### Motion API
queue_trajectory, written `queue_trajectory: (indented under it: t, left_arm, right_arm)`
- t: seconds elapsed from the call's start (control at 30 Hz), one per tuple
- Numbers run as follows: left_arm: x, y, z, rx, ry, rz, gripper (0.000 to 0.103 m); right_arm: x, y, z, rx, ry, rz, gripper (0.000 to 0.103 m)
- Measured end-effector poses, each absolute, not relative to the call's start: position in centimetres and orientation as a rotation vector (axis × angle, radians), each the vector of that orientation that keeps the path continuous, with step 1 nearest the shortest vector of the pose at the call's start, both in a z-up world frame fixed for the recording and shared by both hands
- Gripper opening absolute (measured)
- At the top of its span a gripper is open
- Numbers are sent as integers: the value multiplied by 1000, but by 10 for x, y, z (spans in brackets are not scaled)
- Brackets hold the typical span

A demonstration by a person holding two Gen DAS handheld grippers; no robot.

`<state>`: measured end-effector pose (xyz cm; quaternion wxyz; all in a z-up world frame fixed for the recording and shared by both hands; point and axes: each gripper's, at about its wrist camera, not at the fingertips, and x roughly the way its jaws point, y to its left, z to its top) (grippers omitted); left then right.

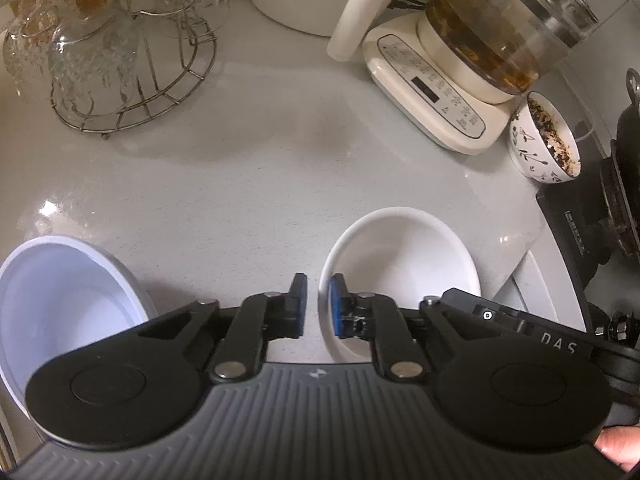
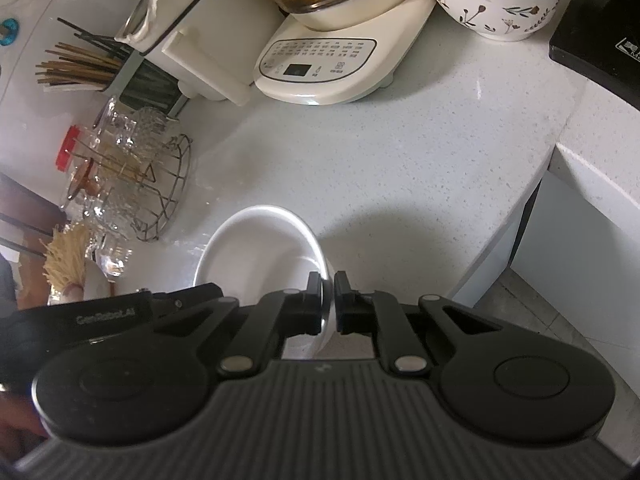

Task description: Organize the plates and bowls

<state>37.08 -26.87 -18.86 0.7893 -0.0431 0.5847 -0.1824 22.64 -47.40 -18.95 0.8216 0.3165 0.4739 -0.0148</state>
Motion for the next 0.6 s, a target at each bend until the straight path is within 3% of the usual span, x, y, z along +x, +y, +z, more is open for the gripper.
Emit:
queue_trajectory:
  t: [0.6]
  left_arm:
    - [361, -258, -178, -145, 1266, -419, 8]
  right_arm:
    - [217, -469, -178, 649, 987, -27, 9]
